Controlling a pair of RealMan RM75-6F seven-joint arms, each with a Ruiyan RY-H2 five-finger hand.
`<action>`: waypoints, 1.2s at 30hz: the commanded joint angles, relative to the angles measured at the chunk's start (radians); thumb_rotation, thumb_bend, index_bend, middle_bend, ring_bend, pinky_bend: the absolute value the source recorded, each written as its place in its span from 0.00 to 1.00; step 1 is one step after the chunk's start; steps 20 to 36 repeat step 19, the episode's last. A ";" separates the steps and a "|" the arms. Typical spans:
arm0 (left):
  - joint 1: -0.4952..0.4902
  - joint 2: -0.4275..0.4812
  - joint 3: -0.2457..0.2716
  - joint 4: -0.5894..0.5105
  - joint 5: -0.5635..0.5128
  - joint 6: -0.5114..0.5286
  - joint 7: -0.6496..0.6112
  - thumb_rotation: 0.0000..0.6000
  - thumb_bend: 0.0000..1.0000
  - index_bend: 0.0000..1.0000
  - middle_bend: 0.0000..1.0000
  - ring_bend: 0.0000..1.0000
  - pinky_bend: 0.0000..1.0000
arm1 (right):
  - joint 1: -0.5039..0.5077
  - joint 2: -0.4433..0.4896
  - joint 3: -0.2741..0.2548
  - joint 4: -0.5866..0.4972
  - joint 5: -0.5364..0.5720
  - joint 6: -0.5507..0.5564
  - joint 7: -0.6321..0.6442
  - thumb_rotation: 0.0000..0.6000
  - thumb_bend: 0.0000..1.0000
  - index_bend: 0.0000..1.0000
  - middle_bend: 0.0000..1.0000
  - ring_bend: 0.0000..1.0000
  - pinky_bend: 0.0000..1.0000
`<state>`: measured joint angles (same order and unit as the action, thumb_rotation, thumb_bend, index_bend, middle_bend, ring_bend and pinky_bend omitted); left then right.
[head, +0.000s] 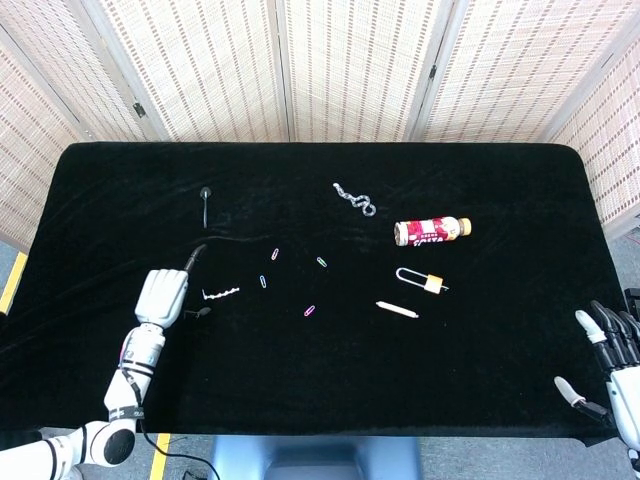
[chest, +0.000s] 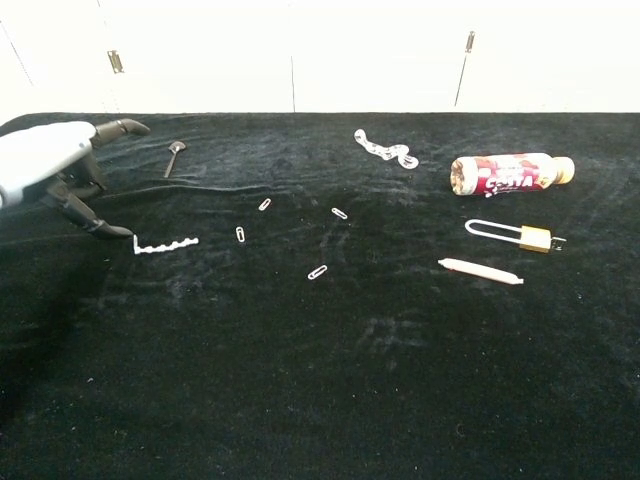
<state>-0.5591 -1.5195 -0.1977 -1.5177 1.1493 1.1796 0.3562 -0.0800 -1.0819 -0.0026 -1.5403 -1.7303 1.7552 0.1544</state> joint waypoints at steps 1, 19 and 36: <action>0.052 0.071 0.041 -0.082 0.105 0.097 -0.010 1.00 0.15 0.00 0.91 0.95 0.98 | 0.000 0.001 -0.002 0.000 -0.001 -0.001 0.001 1.00 0.23 0.00 0.00 0.00 0.00; 0.536 0.320 0.370 -0.079 0.475 0.615 -0.186 1.00 0.08 0.00 0.00 0.00 0.02 | 0.032 0.005 -0.018 -0.047 0.003 -0.090 -0.076 1.00 0.23 0.00 0.00 0.00 0.00; 0.536 0.320 0.370 -0.079 0.475 0.615 -0.186 1.00 0.08 0.00 0.00 0.00 0.02 | 0.032 0.005 -0.018 -0.047 0.003 -0.090 -0.076 1.00 0.23 0.00 0.00 0.00 0.00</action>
